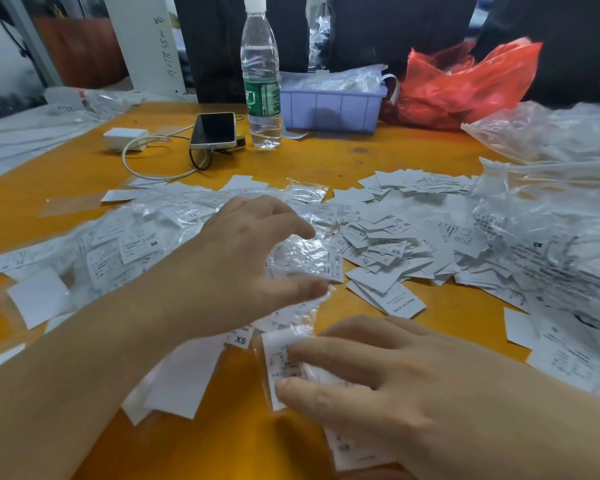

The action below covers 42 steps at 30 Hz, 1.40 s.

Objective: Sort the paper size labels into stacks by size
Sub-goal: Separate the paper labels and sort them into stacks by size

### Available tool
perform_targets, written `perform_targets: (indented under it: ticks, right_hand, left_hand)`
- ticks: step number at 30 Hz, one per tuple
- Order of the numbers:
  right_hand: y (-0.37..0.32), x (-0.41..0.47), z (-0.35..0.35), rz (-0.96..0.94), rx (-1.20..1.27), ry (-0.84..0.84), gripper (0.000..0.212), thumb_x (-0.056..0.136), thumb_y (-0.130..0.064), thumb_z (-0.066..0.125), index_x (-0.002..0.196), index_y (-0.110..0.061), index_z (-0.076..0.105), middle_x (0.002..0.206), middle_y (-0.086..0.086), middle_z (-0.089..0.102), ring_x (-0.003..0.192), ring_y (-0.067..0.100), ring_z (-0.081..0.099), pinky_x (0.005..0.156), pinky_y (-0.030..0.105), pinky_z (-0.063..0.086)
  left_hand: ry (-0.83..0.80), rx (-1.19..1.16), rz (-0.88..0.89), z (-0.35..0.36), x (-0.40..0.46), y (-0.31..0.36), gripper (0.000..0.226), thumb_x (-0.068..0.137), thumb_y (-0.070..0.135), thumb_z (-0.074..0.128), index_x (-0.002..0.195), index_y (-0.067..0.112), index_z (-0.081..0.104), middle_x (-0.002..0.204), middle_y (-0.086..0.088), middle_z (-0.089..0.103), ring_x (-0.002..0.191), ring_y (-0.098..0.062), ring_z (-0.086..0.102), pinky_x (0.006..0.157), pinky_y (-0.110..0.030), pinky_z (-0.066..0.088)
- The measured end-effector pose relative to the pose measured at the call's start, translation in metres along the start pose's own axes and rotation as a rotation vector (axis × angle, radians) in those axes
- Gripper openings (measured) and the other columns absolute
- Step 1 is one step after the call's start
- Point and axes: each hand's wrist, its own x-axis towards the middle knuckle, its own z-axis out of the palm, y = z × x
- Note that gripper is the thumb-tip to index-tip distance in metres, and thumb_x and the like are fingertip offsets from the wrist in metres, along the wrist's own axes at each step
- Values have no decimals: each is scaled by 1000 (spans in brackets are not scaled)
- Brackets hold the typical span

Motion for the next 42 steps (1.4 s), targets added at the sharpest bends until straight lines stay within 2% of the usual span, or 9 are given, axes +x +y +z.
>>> perform_targets:
  ticks: [6,8,11,18,24,28,34,39,42]
  right_hand:
    - [14,-6,-9,135,23,-14,52,83,-65,31,116,-41,64,125,-18,62,112,6,61,82,25,55]
    - [18,-4,-9,152,107,-12,55,83,-71,28,128,-47,49,141,-28,40,131,1,35,100,23,38]
    - [23,-9,-5,106,148,-15,61,80,-78,28,135,-53,21,139,-39,7,127,-11,1,91,5,13]
    - [27,-12,-11,158,173,-14,65,76,-81,25,135,-54,21,139,-41,5,127,-14,1,84,4,19]
    - [33,-13,-13,211,215,-38,50,85,-69,46,131,-48,40,141,-33,18,125,-9,9,84,8,22]
    - [37,-14,-13,256,233,-39,48,84,-68,50,126,-45,45,135,-35,25,124,-8,16,92,17,29]
    - [38,-13,-12,244,246,-47,57,85,-68,50,136,-56,26,137,-36,21,127,-8,15,91,21,31]
    - [41,-15,-10,278,257,6,58,84,-74,38,138,-55,29,141,-32,24,128,-7,14,93,21,30]
    - [48,-16,-7,366,200,16,67,80,-77,30,142,-54,20,148,-30,13,129,-11,4,106,27,28]
  left_hand:
    - [-201,-8,27,-16,-12,-3,84,39,90,56,118,69,34,129,53,12,118,32,5,87,-12,26]
    - [-288,10,-1,-16,-12,-3,94,33,91,60,119,73,28,128,55,7,119,27,5,95,-19,24]
    - [-326,33,3,-14,-11,-5,106,30,90,64,127,71,26,132,52,8,131,16,4,104,-29,23]
    - [-257,-59,25,-13,-12,3,87,38,95,56,119,72,34,131,53,13,126,27,4,96,-24,26]
    - [-292,-12,24,-4,-9,21,86,45,92,59,123,67,33,135,48,14,133,13,8,111,-28,23]
    - [-293,129,21,1,-8,28,91,61,67,75,139,49,31,146,25,23,133,-1,18,97,-13,17]
    - [-292,132,22,2,-7,23,92,58,68,77,137,50,34,145,25,26,131,-1,19,97,-14,20]
    - [-303,-7,-14,2,-8,13,78,40,104,39,112,75,29,134,47,15,133,12,7,112,-34,24]
    - [-243,33,1,5,-4,12,78,49,104,15,117,70,34,134,43,19,131,13,5,112,-34,18]
